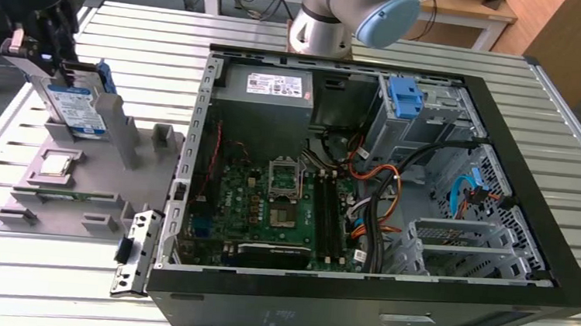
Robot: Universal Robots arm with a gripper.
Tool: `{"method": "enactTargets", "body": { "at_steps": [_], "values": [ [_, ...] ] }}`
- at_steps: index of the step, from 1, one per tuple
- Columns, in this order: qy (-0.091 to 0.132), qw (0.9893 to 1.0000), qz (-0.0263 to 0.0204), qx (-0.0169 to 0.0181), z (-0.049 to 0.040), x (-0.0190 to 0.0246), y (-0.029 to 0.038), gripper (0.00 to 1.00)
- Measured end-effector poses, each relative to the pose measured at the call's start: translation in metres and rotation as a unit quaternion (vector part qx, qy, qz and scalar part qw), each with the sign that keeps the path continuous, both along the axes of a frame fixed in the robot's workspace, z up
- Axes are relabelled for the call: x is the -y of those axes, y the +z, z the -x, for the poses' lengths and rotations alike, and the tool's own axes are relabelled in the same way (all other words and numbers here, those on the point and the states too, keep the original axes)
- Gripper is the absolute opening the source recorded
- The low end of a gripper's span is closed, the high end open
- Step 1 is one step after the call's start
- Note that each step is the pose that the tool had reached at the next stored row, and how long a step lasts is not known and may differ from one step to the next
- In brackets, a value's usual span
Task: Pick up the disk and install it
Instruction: 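Pick up the disk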
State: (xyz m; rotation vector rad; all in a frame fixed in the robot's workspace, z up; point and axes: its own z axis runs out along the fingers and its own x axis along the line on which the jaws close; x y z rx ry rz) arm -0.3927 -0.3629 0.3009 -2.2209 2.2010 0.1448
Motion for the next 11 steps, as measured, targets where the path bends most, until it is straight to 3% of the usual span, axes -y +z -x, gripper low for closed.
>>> {"method": "enactTargets", "body": {
  "at_steps": [11],
  "values": [
    [-0.002,1.0,-0.0001,0.0001,-0.0027,0.0001,-0.0016,0.45]
  ]
}}
